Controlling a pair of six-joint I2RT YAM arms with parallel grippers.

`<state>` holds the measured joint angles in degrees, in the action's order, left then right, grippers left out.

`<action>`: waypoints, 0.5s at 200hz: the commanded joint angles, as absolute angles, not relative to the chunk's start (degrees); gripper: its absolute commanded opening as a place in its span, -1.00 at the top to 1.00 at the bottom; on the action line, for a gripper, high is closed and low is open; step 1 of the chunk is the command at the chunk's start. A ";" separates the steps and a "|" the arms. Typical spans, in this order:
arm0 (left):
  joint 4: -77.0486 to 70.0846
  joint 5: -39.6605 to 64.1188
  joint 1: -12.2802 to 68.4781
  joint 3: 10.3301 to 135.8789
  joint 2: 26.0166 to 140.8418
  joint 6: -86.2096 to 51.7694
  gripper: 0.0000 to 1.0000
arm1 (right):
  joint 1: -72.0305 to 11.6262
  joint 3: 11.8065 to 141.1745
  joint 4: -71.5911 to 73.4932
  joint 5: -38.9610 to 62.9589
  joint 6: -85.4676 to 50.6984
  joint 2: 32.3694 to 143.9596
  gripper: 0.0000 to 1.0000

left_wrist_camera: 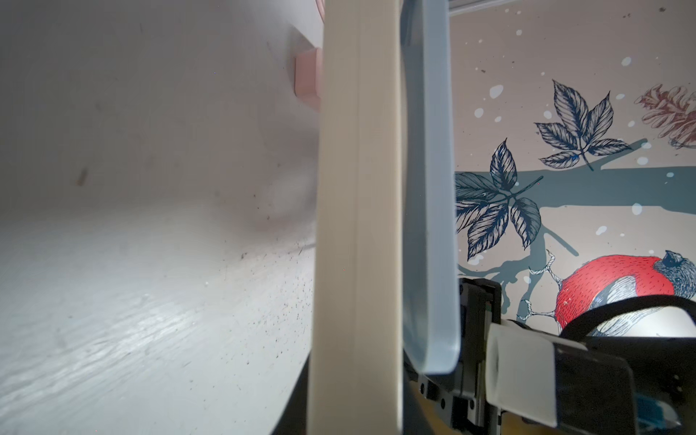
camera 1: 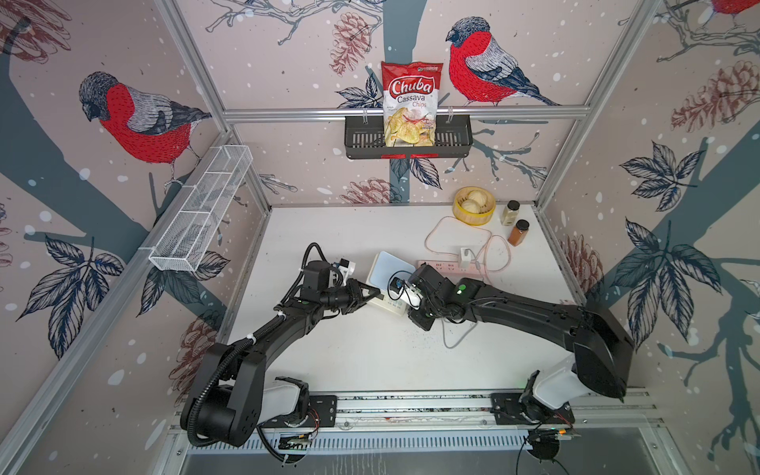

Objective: Charge the electronic scale
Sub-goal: Insert the charging cable into the electronic scale, then place the electronic scale at the center of the board.

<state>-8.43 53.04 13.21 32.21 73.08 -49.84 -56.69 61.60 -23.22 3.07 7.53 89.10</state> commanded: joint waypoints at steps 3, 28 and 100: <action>1.70 61.25 9.00 36.79 74.80 -38.69 1.00 | -55.44 63.78 15.06 5.20 6.14 89.49 0.09; 9.42 63.10 5.64 43.64 81.01 -27.87 1.00 | -53.78 64.03 11.36 6.03 5.62 90.18 -0.33; 14.65 60.91 2.40 51.65 99.44 -12.10 1.00 | -48.29 60.41 4.87 3.58 -0.35 86.23 -0.63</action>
